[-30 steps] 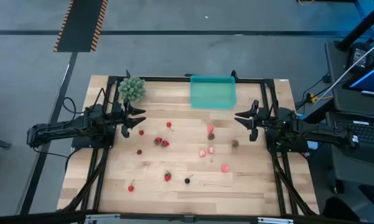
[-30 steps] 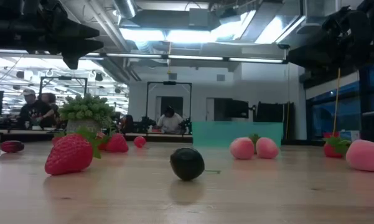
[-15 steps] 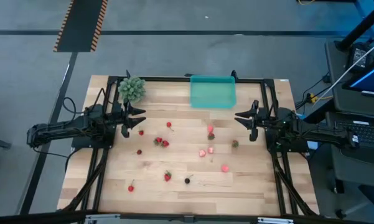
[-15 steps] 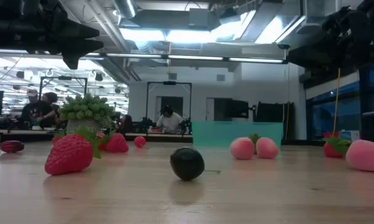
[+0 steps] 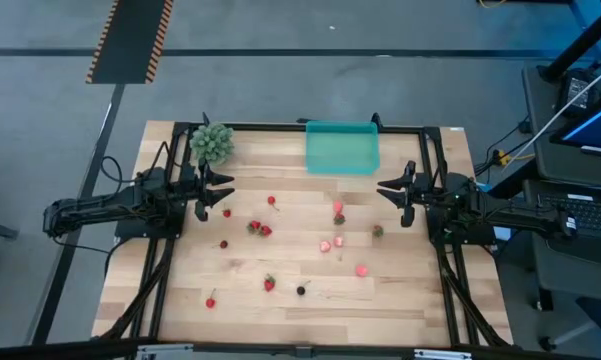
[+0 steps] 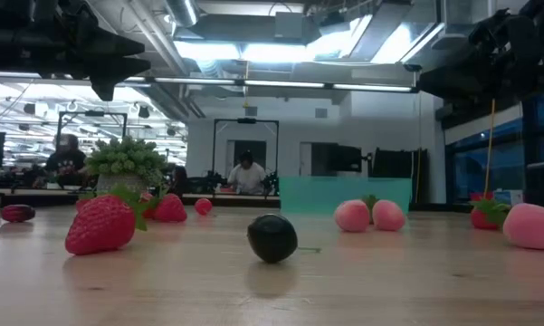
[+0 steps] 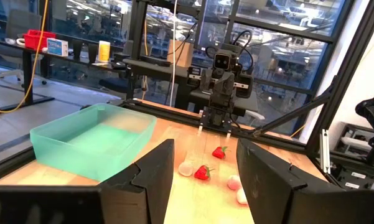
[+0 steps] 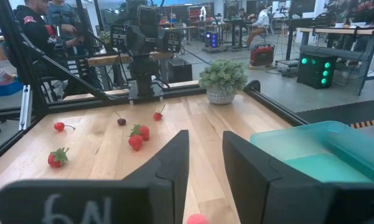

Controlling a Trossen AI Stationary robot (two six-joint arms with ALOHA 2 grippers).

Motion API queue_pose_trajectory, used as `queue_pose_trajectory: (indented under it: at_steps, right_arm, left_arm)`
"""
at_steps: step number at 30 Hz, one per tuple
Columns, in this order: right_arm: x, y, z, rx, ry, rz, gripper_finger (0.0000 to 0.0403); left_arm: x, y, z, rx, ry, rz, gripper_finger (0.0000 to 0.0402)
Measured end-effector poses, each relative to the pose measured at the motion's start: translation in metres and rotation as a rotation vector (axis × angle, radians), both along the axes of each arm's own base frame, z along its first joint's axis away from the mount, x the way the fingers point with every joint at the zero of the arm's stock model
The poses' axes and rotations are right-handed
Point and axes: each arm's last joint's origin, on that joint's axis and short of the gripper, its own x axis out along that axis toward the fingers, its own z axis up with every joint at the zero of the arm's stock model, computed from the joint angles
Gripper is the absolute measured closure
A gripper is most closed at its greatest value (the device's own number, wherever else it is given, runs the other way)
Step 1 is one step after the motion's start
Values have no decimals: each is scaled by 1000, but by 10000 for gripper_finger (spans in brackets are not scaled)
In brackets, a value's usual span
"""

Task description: Pick and placing Produce into tupperware

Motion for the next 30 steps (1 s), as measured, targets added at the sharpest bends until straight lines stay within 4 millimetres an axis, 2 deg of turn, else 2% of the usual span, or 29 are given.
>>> queue_pose_trajectory:
  at_steps: [3, 6, 9, 15, 25, 30]
  right_arm:
    - [0, 0, 0, 27, -10, 0, 302]
    - [0, 0, 2, 186, -54, -1, 302]
    - [0, 0, 3, 256, -82, 2, 302]
    - [0, 0, 8, 193, -118, 6, 302]
    - [-4, 1, 28, 96, -318, 22, 302]
    - [-4, 1, 29, 150, -340, 31, 302]
  left_arm:
    - [0, 0, 0, 0, 0, 0, 234]
    - [0, 0, 0, 0, -1, 0, 234]
    - [0, 0, 0, 0, 0, 0, 234]
    - [0, 0, 0, 0, -1, 0, 234]
    - [0, 0, 0, 0, 0, 0, 234]
    - [0, 0, 0, 0, 0, 0, 234]
